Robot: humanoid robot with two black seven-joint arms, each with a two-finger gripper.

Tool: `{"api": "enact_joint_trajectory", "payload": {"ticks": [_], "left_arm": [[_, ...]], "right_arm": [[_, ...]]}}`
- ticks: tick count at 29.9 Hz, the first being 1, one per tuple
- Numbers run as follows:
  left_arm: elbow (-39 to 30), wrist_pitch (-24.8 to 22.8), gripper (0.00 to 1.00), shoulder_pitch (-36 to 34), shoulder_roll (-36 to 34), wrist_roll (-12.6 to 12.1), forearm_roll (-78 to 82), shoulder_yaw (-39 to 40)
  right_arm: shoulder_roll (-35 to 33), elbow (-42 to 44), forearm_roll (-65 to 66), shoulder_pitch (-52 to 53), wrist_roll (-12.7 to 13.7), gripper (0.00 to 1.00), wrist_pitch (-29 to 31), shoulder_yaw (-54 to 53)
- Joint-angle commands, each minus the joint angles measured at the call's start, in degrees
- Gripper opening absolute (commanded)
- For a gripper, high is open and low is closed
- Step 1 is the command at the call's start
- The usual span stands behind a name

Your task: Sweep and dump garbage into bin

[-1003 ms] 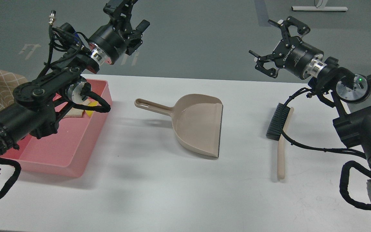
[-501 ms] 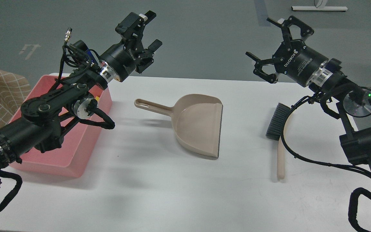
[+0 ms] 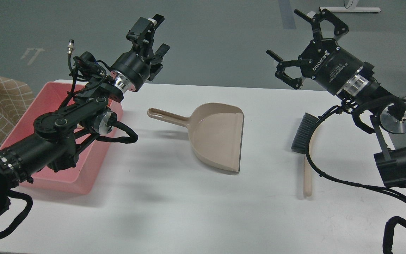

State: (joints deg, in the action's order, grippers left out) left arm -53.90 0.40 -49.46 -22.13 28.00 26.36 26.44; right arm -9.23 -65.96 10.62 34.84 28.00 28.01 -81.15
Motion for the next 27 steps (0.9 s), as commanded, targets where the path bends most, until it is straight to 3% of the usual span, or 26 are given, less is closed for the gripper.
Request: {"api": "enact_joint_trajectory", "payload": {"ticks": [1, 14, 27], "left_arm": [[-0.15, -0.92, 0.98, 0.07, -0.01, 0.00, -0.34, 0.19], [-2.96, -11.29, 0.98, 1.82, -1.68, 0.00, -6.23, 2.74], [-4.99, -15.34, 0.98, 4.64, -5.37, 0.00, -6.32, 8.80]], "right_arm": [[0.01, -0.31, -1.04, -1.18, 0.00, 0.96, -0.01, -0.49], [-2.98, -3.83, -4.20, -4.52, 0.00, 0.96, -0.01, -3.13], [-5.27, 5.49, -5.17, 1.46, 0.00, 0.96, -0.01, -2.70]]}}
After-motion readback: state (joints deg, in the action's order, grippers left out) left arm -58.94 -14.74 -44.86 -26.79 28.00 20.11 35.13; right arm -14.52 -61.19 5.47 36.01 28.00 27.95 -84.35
